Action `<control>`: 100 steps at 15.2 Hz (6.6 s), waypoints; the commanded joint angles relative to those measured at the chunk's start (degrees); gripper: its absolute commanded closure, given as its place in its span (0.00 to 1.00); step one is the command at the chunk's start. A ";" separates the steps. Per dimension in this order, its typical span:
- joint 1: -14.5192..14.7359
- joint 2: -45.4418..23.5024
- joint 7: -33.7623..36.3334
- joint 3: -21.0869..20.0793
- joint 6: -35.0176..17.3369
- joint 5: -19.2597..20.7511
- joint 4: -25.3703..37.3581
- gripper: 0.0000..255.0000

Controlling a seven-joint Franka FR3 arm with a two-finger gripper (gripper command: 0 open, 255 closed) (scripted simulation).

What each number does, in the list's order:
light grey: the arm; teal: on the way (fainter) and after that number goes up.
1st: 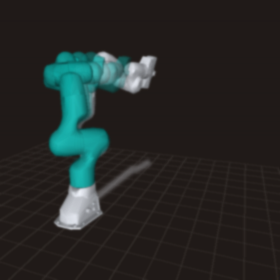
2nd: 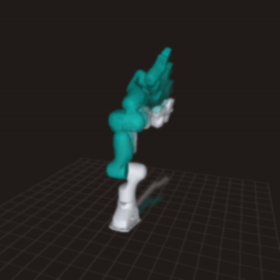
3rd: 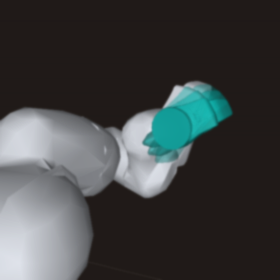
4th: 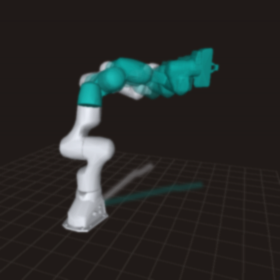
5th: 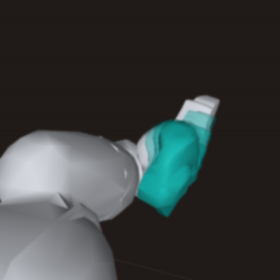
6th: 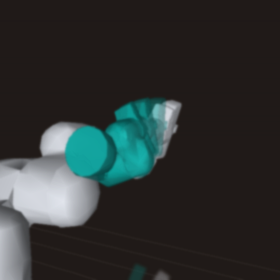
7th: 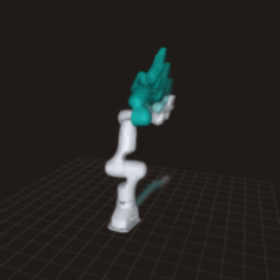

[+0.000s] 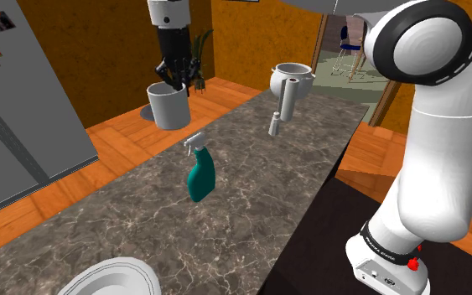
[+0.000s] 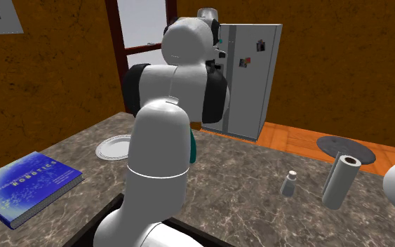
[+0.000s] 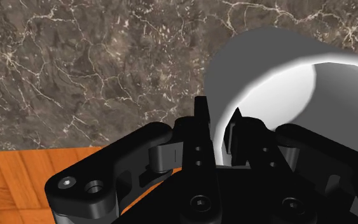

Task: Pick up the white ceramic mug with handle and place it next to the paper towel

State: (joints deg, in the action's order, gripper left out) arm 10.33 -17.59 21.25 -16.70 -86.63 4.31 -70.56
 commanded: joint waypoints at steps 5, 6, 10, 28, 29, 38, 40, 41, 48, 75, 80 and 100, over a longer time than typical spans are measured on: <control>1.10 -2.76 0.36 -0.12 6.25 0.84 8.93 1.00; 1.27 -3.21 0.39 -0.12 7.10 0.97 10.23 1.00; -3.69 5.61 -4.49 1.15 3.21 -1.72 -2.18 1.00; -16.62 26.95 -29.15 13.42 -1.48 -5.03 -27.96 1.00; -17.19 27.51 -30.54 14.24 -1.51 -4.90 -28.57 1.00; -22.25 29.91 -43.08 21.85 -1.59 -3.14 -31.02 1.00; -23.37 29.78 -45.90 23.59 -1.58 -2.73 -30.83 1.00; -23.92 29.62 -47.32 24.47 -1.57 -2.54 -30.64 1.00; -27.89 26.76 -57.44 30.60 -1.40 -1.78 -27.41 1.00; -28.86 27.27 -58.70 31.97 -21.59 -1.24 -48.05 1.00; -28.91 26.51 -58.79 32.14 -25.44 -1.34 -51.15 1.00; -29.00 20.24 -59.97 32.80 -40.97 -2.88 -60.60 1.00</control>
State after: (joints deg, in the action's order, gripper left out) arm -18.73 3.03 -38.75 16.13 -126.77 1.55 -130.75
